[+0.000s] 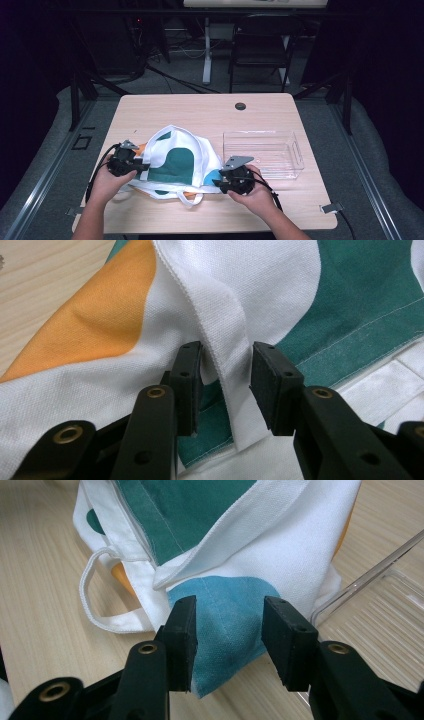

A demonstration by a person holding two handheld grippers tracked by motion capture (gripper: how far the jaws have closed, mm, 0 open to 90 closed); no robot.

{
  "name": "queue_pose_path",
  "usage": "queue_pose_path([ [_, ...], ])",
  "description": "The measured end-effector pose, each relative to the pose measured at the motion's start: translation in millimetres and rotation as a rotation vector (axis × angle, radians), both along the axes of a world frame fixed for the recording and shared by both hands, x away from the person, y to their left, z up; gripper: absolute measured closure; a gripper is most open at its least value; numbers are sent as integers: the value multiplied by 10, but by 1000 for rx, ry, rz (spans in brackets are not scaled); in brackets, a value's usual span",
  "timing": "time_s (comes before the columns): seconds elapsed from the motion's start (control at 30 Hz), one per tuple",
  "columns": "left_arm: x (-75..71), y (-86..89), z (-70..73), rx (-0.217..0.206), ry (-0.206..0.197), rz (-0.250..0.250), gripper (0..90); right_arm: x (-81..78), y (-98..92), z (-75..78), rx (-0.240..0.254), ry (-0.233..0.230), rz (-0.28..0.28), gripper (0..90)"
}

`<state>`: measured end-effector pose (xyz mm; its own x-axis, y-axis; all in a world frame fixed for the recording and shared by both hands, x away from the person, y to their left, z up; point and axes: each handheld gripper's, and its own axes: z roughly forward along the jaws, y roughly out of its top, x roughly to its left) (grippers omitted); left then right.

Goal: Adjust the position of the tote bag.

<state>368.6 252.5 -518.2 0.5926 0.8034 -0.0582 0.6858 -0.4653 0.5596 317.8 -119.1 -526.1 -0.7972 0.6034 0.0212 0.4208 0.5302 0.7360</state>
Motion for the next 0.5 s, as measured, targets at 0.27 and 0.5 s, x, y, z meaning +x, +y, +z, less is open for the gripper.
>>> queue_pose_path([
  [0.27, -4, 10, 1, -6, 5, -2, 696, -5, 13, -5, -6, -3, 5, 575],
  [0.5, -12, 16, 18, 0, 2, -17, 737, -6, 15, -11, -11, 3, 2, 567],
])
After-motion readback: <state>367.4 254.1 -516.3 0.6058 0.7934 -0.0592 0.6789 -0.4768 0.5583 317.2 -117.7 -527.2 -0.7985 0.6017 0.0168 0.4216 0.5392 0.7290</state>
